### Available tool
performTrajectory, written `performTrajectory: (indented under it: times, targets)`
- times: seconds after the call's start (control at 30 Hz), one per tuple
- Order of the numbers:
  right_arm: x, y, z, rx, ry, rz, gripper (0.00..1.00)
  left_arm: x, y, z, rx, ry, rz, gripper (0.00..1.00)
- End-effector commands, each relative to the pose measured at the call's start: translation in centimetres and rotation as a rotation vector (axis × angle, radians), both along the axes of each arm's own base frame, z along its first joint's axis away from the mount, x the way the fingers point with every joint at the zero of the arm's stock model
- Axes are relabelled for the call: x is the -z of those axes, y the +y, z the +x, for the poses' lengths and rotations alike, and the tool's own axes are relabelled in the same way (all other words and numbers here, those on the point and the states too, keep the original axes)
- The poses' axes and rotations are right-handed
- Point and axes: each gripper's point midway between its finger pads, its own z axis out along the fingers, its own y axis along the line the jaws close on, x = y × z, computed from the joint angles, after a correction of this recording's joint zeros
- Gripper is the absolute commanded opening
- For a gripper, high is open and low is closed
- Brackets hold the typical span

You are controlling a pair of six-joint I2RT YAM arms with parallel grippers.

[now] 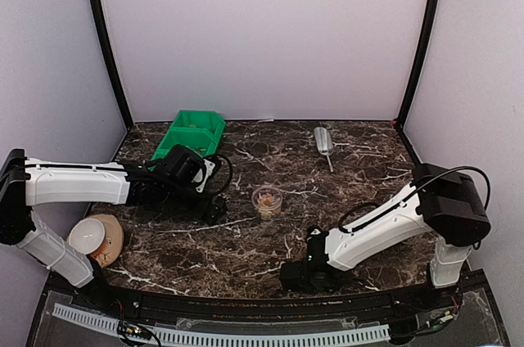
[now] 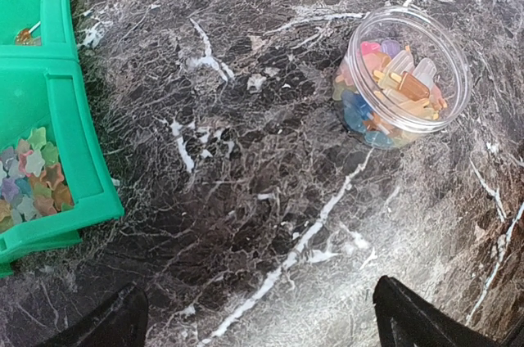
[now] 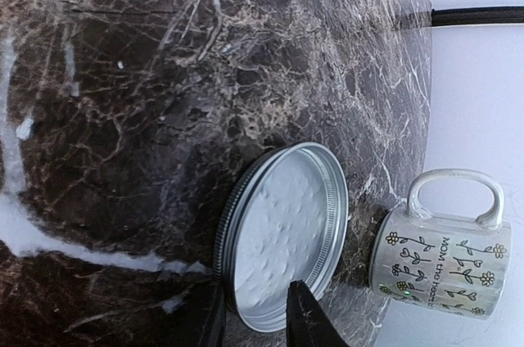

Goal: Pack the candies
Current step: Pick up the box lid from the center of the board.

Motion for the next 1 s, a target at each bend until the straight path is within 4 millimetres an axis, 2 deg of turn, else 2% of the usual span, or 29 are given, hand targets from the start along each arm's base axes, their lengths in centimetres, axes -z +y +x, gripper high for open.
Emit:
performTrajectory:
  times: [0.0, 0.2, 0.4, 0.67, 0.87, 0.97]
  targets:
    - [1.8, -0.6, -0.7, 0.036, 0.047, -0.017, 0.25, -1.0, -0.8, 0.2, 0.010, -0.015, -0.023, 0.99]
    - [2.1, 0.0, -0.6, 0.023, 0.051, -0.014, 0.17, -0.7, -0.7, 0.1, 0.011, -0.011, -0.018, 0.99]
    - [2.0, 0.4, -0.3, 0.012, 0.039, -0.021, 0.03, -0.6, -0.7, 0.0, 0.010, -0.009, -0.019, 0.99]
    - [1.1, 1.6, 0.1, -0.013, 0.015, -0.020, 0.00, -0.4, -0.7, -0.2, 0.012, -0.005, -0.024, 0.99]
    - [-1.8, 5.4, 0.4, -0.084, 0.014, 0.094, 0.00, -1.0, -0.7, -0.1, 0.022, -0.023, -0.031, 0.99]
    - [-4.4, 8.6, 0.3, -0.150, 0.044, 0.250, 0.00, -1.9, -0.9, -0.3, 0.041, -0.042, -0.047, 0.99]
